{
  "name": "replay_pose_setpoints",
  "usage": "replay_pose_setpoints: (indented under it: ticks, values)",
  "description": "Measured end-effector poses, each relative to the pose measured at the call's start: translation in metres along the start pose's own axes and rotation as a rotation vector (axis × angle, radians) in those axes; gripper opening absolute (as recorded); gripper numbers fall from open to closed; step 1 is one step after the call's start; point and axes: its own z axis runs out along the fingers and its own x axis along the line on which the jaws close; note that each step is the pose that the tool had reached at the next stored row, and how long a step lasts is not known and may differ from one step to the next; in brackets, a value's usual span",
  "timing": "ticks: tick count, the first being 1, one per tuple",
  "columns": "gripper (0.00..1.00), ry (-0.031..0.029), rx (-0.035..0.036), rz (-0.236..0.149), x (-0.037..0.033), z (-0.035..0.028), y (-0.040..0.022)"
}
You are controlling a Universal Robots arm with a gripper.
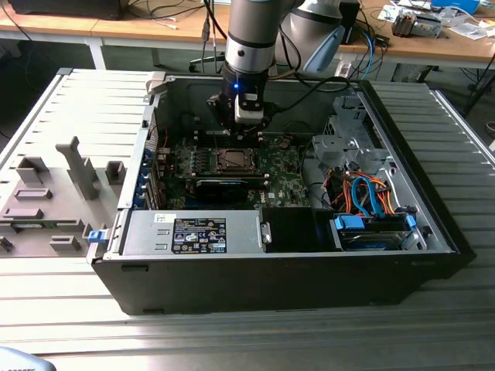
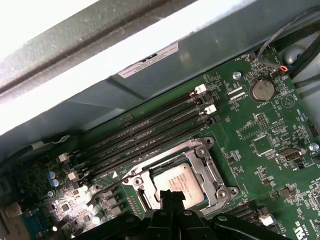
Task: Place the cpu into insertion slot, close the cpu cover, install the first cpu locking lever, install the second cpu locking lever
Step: 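Install the first cpu locking lever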
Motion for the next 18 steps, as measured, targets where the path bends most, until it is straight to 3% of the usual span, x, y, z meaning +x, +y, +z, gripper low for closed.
replay_pose_setpoints:
  ticks: [18]
  values:
    - [0.11, -0.0017, 0.0035, -0.046, 0.0, 0.0, 0.0]
